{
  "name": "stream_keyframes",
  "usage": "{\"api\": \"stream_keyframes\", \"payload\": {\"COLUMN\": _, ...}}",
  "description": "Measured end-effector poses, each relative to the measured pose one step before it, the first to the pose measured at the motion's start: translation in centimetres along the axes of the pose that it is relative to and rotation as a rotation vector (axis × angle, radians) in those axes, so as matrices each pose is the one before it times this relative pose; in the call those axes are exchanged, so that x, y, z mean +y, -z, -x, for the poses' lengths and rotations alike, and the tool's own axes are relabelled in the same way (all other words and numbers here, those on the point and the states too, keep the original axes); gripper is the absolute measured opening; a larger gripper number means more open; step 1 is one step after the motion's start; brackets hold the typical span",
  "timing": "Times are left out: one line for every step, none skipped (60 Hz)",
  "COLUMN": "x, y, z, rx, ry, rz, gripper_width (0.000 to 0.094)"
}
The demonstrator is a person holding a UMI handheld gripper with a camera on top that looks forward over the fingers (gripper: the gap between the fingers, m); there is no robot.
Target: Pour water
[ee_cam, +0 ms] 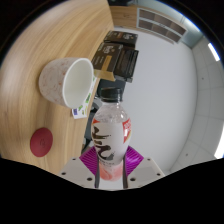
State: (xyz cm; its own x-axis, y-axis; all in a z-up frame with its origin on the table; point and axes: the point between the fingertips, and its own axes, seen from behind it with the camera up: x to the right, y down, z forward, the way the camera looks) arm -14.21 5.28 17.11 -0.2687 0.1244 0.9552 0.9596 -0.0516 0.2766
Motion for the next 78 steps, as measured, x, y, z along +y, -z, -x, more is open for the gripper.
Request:
{"api": "stream_keyframes", "payload": {"x": -0.047, "y": 0.151, "z": -0.176, "rx": -0.00911, "ry": -0.0536, "rz": -0.00980, "gripper_width": 0.0313}}
{"api": "stream_keyframes", "payload": {"x": -0.024, "y": 0.179, "z": -0.223, "rx": -0.00971, "ry": -0.0592, "rz": -0.00980, "gripper_width": 0.0312}}
{"api": "stream_keyframes", "payload": {"x": -0.004, "y": 0.225, "z": -0.338, "rx": -0.00620, "ry": -0.0591, "rz": -0.00787, "gripper_width": 0.0313}}
{"api": "stream_keyframes", "payload": {"x": 0.089, "y": 0.213, "z": -0.568, "rx": -0.01165, "ry": -0.0570, "rz": -0.01066, "gripper_width": 0.0314}}
{"api": "stream_keyframes", "payload": {"x": 0.029, "y": 0.202, "z": -0.379, "rx": -0.00621, "ry": -0.0620, "rz": -0.00718, "gripper_width": 0.0313}}
{"api": "stream_keyframes", "payload": {"x": -0.013, "y": 0.204, "z": -0.414, "rx": -0.00700, "ry": -0.0641, "rz": -0.00736, "gripper_width": 0.0313}}
{"api": "stream_keyframes", "payload": {"x": -0.081, "y": 0.253, "z": -0.393, "rx": -0.00883, "ry": -0.0662, "rz": -0.00936, "gripper_width": 0.0313}}
{"api": "stream_keyframes", "payload": {"x": -0.144, "y": 0.252, "z": -0.345, "rx": -0.01180, "ry": -0.0678, "rz": -0.01184, "gripper_width": 0.0314}}
{"api": "stream_keyframes", "payload": {"x": -0.147, "y": 0.254, "z": -0.305, "rx": -0.01275, "ry": -0.0679, "rz": -0.01163, "gripper_width": 0.0314}}
{"api": "stream_keyframes", "payload": {"x": -0.077, "y": 0.253, "z": -0.344, "rx": -0.01131, "ry": -0.0679, "rz": -0.00851, "gripper_width": 0.0313}}
{"api": "stream_keyframes", "payload": {"x": -0.013, "y": 0.230, "z": -0.349, "rx": -0.00902, "ry": -0.0666, "rz": -0.00513, "gripper_width": 0.0314}}
{"api": "stream_keyframes", "payload": {"x": 0.024, "y": 0.231, "z": -0.315, "rx": -0.00844, "ry": -0.0651, "rz": -0.00278, "gripper_width": 0.0314}}
{"api": "stream_keyframes", "payload": {"x": -0.113, "y": 0.469, "z": -0.052, "rx": 0.00545, "ry": -0.0596, "rz": -0.00118, "gripper_width": 0.0314}}
{"api": "stream_keyframes", "payload": {"x": 0.109, "y": 0.119, "z": -0.257, "rx": -0.02148, "ry": -0.0666, "rz": 0.00069, "gripper_width": 0.0314}}
{"api": "stream_keyframes", "payload": {"x": 0.043, "y": -0.005, "z": -0.118, "rx": -0.01354, "ry": -0.0620, "rz": -0.00311, "gripper_width": 0.0313}}
{"api": "stream_keyframes", "payload": {"x": 0.132, "y": 0.119, "z": -0.062, "rx": -0.01517, "ry": -0.0629, "rz": -0.00095, "gripper_width": 0.0314}}
{"api": "stream_keyframes", "payload": {"x": 0.162, "y": 0.119, "z": -0.001, "rx": -0.01637, "ry": -0.0584, "rz": -0.00028, "gripper_width": 0.0314}}
{"api": "stream_keyframes", "payload": {"x": 0.237, "y": -0.016, "z": 0.032, "rx": -0.01958, "ry": -0.0543, "rz": 0.00249, "gripper_width": 0.0313}}
{"api": "stream_keyframes", "payload": {"x": 0.292, "y": 0.040, "z": 0.052, "rx": -0.01522, "ry": -0.0493, "rz": 0.00257, "gripper_width": 0.0313}}
{"api": "stream_keyframes", "payload": {"x": 0.335, "y": 0.006, "z": 0.021, "rx": -0.01291, "ry": -0.0457, "rz": 0.00350, "gripper_width": 0.0312}}
{"api": "stream_keyframes", "payload": {"x": 0.386, "y": -0.013, "z": 0.032, "rx": -0.01085, "ry": -0.0433, "rz": 0.00375, "gripper_width": 0.0314}}
{"api": "stream_keyframes", "payload": {"x": 0.469, "y": 0.472, "z": 0.340, "rx": 0.00117, "ry": -0.0401, "rz": -0.00206, "gripper_width": 0.0313}}
{"api": "stream_keyframes", "payload": {"x": 0.454, "y": -0.211, "z": 0.079, "rx": -0.01236, "ry": -0.0385, "rz": 0.00507, "gripper_width": 0.0313}}
{"api": "stream_keyframes", "payload": {"x": 0.539, "y": -0.231, "z": 0.136, "rx": -0.01039, "ry": -0.0371, "rz": 0.00469, "gripper_width": 0.0312}}
{"api": "stream_keyframes", "payload": {"x": 0.568, "y": -0.199, "z": 0.189, "rx": -0.01281, "ry": -0.0348, "rz": 0.00697, "gripper_width": 0.0312}}
{"api": "stream_keyframes", "payload": {"x": 0.594, "y": -0.151, "z": 0.209, "rx": -0.01442, "ry": -0.0347, "rz": 0.00648, "gripper_width": 0.0313}}
{"api": "stream_keyframes", "payload": {"x": 0.577, "y": -0.141, "z": 0.209, "rx": -0.01401, "ry": -0.0323, "rz": 0.00460, "gripper_width": 0.0313}}
{"api": "stream_keyframes", "payload": {"x": 0.496, "y": -0.222, "z": 0.210, "rx": -0.01327, "ry": -0.0292, "rz": 0.00066, "gripper_width": 0.0313}}
{"api": "stream_keyframes", "payload": {"x": 0.490, "y": -0.124, "z": 0.095, "rx": -0.01093, "ry": -0.0244, "rz": -0.00047, "gripper_width": 0.0313}}
{"api": "stream_keyframes", "payload": {"x": 0.492, "y": -0.181, "z": 0.165, "rx": -0.01038, "ry": -0.0191, "rz": -0.00036, "gripper_width": 0.0313}}
{"api": "stream_keyframes", "payload": {"x": 0.556, "y": -0.246, "z": 0.240, "rx": -0.01254, "ry": -0.0145, "rz": 0.00127, "gripper_width": 0.0313}}
{"api": "stream_keyframes", "payload": {"x": 0.681, "y": 0.110, "z": 0.260, "rx": -0.00699, "ry": -0.0133, "rz": 0.00199, "gripper_width": 0.0313}}
{"api": "stream_keyframes", "payload": {"x": 0.433, "y": -0.455, "z": 0.173, "rx": -0.01089, "ry": -0.0074, "rz": 0.00468, "gripper_width": 0.0313}}
{"api": "stream_keyframes", "payload": {"x": 0.700, "y": -0.009, "z": 0.152, "rx": -0.00075, "ry": -0.0138, "rz": 0.00279, "gripper_width": 0.0313}}
{"api": "stream_keyframes", "payload": {"x": 0.568, "y": -0.246, "z": 0.035, "rx": -0.00300, "ry": -0.0108, "rz": 0.00634, "gripper_width": 0.0314}}
{"api": "stream_keyframes", "payload": {"x": 0.544, "y": -0.258, "z": 0.088, "rx": -0.00291, "ry": -0.0116, "rz": 0.00661, "gripper_width": 0.0313}}
{"api": "stream_keyframes", "payload": {"x": 0.541, "y": -0.243, "z": 0.062, "rx": -0.00397, "ry": -0.0117, "rz": 0.00619, "gripper_width": 0.0313}}
{"api": "stream_keyframes", "payload": {"x": 0.493, "y": -0.249, "z": 0.033, "rx": -0.00377, "ry": -0.0115, "rz": 0.00550, "gripper_width": 0.0313}}
{"api": "stream_keyframes", "payload": {"x": 0.477, "y": -0.268, "z": 0.004, "rx": -0.00232, "ry": -0.0119, "rz": 0.00427, "gripper_width": 0.0312}}
{"api": "stream_keyframes", "payload": {"x": 0.438, "y": -0.201, "z": -0.033, "rx": -0.00132, "ry": -0.0128, "rz": 0.00418, "gripper_width": 0.0314}}
{"api": "stream_keyframes", "payload": {"x": 0.414, "y": -0.208, "z": -0.056, "rx": -0.00056, "ry": -0.0136, "rz": 0.00421, "gripper_width": 0.0314}}
{"api": "stream_keyframes", "payload": {"x": 0.297, "y": -0.218, "z": -0.111, "rx": -0.00368, "ry": -0.0125, "rz": 0.00356, "gripper_width": 0.0313}}
{"api": "stream_keyframes", "payload": {"x": 0.398, "y": -0.138, "z": 0.028, "rx": -0.00078, "ry": -0.0121, "rz": 0.00113, "gripper_width": 0.0314}}
{"api": "stream_keyframes", "payload": {"x": 0.246, "y": -0.125, "z": -0.035, "rx": -0.00215, "ry": -0.0097, "rz": -0.00052, "gripper_width": 0.0314}}
{"api": "stream_keyframes", "payload": {"x": 0.189, "y": -0.142, "z": -0.025, "rx": -0.00181, "ry": -0.0080, "rz": -0.00177, "gripper_width": 0.0314}}
{"api": "stream_keyframes", "payload": {"x": 0.209, "y": -0.145, "z": -0.051, "rx": -0.00148, "ry": -0.0060, "rz": -0.00152, "gripper_width": 0.0313}}
{"api": "stream_keyframes", "payload": {"x": 0.249, "y": -0.134, "z": -0.047, "rx": -0.00078, "ry": -0.0060, "rz": 0.00045, "gripper_width": 0.0314}}
{"api": "stream_keyframes", "payload": {"x": 0.300, "y": -0.177, "z": -0.048, "rx": -0.00008, "ry": -0.0060, "rz": 0.00209, "gripper_width": 0.0313}}
{"api": "stream_keyframes", "payload": {"x": 0.348, "y": -0.159, "z": -0.074, "rx": 0.00049, "ry": -0.0058, "rz": 0.00387, "gripper_width": 0.0313}}
{"api": "stream_keyframes", "payload": {"x": 0.385, "y": -0.152, "z": -0.080, "rx": 0.00126, "ry": -0.0056, "rz": 0.00508, "gripper_width": 0.0313}}
{"api": "stream_keyframes", "payload": {"x": -0.024, "y": -0.034, "z": -0.082, "rx": -0.00183, "ry": -0.0082, "rz": 0.00423, "gripper_width": 0.0316}}
{"api": "stream_keyframes", "payload": {"x": -0.339, "y": -0.020, "z": -0.055, "rx": 0.00050, "ry": -0.0029, "rz": -0.03065, "gripper_width": 0.0316}}
{"api": "stream_keyframes", "payload": {"x": 0.069, "y": -0.046, "z": -0.144, "rx": 0.00209, "ry": -0.0013, "rz": -0.00276, "gripper_width": 0.0315}}
{"api": "stream_keyframes", "payload": {"x": 0.338, "y": -0.009, "z": 0.025, "rx": 0.00314, "ry": -0.0005, "rz": 0.00486, "gripper_width": 0.0316}}
{"api": "stream_keyframes", "payload": {"x": -0.217, "y": 0.056, "z": 0.013, "rx": -0.00007, "ry": -0.0003, "rz": -0.00830, "gripper_width": 0.0321}}
{"api": "stream_keyframes", "payload": {"x": -0.027, "y": 0.037, "z": -0.017, "rx": -0.00137, "ry": -0.0009, "rz": -0.00622, "gripper_width": 0.0322}}
{"api": "stream_keyframes", "payload": {"x": 0.171, "y": 0.043, "z": -0.021, "rx": 0.00076, "ry": -0.0003, "rz": 0.00196, "gripper_width": 0.0322}}
{"api": "stream_keyframes", "payload": {"x": -0.060, "y": 0.062, "z": -0.012, "rx": 0.00094, "ry": -0.0004, "rz": -0.00560, "gripper_width": 0.0328}}
{"api": "stream_keyframes", "payload": {"x": 0.044, "y": 0.064, "z": -0.010, "rx": 0.00138, "ry": 0.0005, "rz": -0.00304, "gripper_width": 0.0341}}
{"api": "stream_keyframes", "payload": {"x": 0.029, "y": 0.074, "z": -0.003, "rx": 0.00044, "ry": 0.0004, "rz": -0.00229, "gripper_width": 0.0350}}
{"api": "stream_keyframes", "payload": {"x": 0.005, "y": 0.099, "z": 0.009, "rx": -0.00076, "ry": 0.0008, "rz": -0.00409, "gripper_width": 0.0376}}
{"api": "stream_keyframes", "payload": {"x": 0.014, "y": 0.014, "z": 0.100, "rx": 0.00077, "ry": 0.0013, "rz": -0.00655, "gripper_width": 0.0394}}
{"api": "stream_keyframes", "payload": {"x": -0.013, "y": 0.093, "z": -0.036, "rx": 0.00049, "ry": 0.0038, "rz": -0.00175, "gripper_width": 0.0416}}
{"api": "stream_keyframes", "payload": {"x": -0.004, "y": 0.094, "z": -0.034, "rx": 0.00129, "ry": 0.0040, "rz": 0.00201, "gripper_width": 0.0446}}
{"api": "stream_keyframes", "payload": {"x": 0.010, "y": 0.076, "z": -0.005, "rx": 0.00071, "ry": 0.0024, "rz": 0.00281, "gripper_width": 0.0469}}
{"api": "stream_keyframes", "payload": {"x": 0.044, "y": 0.061, "z": 0.022, "rx": -0.00033, "ry": 0.0003, "rz": 0.00532, "gripper_width": 0.0489}}
{"api": "stream_keyframes", "payload": {"x": 0.152, "y": 0.030, "z": -0.054, "rx": 0.00104, "ry": -0.0020, "rz": 0.01015, "gripper_width": 0.0506}}
{"api": "stream_keyframes", "payload": {"x": 0.280, "y": 0.034, "z": -0.071, "rx": 0.00314, "ry": -0.0040, "rz": 0.01567, "gripper_width": 0.0528}}
{"api": "stream_keyframes", "payload": {"x": 0.224, "y": 0.090, "z": -0.053, "rx": 0.00182, "ry": -0.0045, "rz": 0.01560, "gripper_width": 0.0559}}
{"api": "stream_keyframes", "payload": {"x": 0.202, "y": 0.096, "z": -0.067, "rx": 0.00277, "ry": -0.0048, "rz": 0.01289, "gripper_width": 0.0614}}
{"api": "stream_keyframes", "payload": {"x": 0.184, "y": 0.136, "z": -0.122, "rx": 0.00497, "ry": -0.0043, "rz": 0.01129, "gripper_width": 0.0674}}
{"api": "stream_keyframes", "payload": {"x": 0.138, "y": 0.209, "z": -0.119, "rx": 0.00527, "ry": -0.0038, "rz": 0.00958, "gripper_width": 0.0772}}
{"api": "stream_keyframes", "payload": {"x": 0.073, "y": 0.271, "z": -0.098, "rx": 0.00516, "ry": -0.0028, "rz": 0.00346, "gripper_width": 0.0851}}
{"api": "stream_keyframes", "payload": {"x": 0.050, "y": 0.273, "z": -0.073, "rx": 0.00489, "ry": -0.0021, "rz": 0.00654, "gripper_width": 0.0866}}
{"api": "stream_keyframes", "payload": {"x": 0.045, "y": 0.345, "z": -0.112, "rx": 0.00516, "ry": -0.0023, "rz": 0.00682, "gripper_width": 0.0841}}
{"api": "stream_keyframes", "payload": {"x": 0.050, "y": 0.399, "z": -0.135, "rx": 0.00775, "ry": -0.0009, "rz": 0.00633, "gripper_width": 0.0829}}
{"api": "stream_keyframes", "payload": {"x": -0.004, "y": 0.465, "z": -0.121, "rx": 0.00819, "ry": 0.0005, "rz": 0.00540, "gripper_width": 0.0830}}
{"api": "stream_keyframes", "payload": {"x": -0.051, "y": 0.524, "z": -0.105, "rx": 0.00844, "ry": 0.0016, "rz": 0.00360, "gripper_width": 0.0841}}
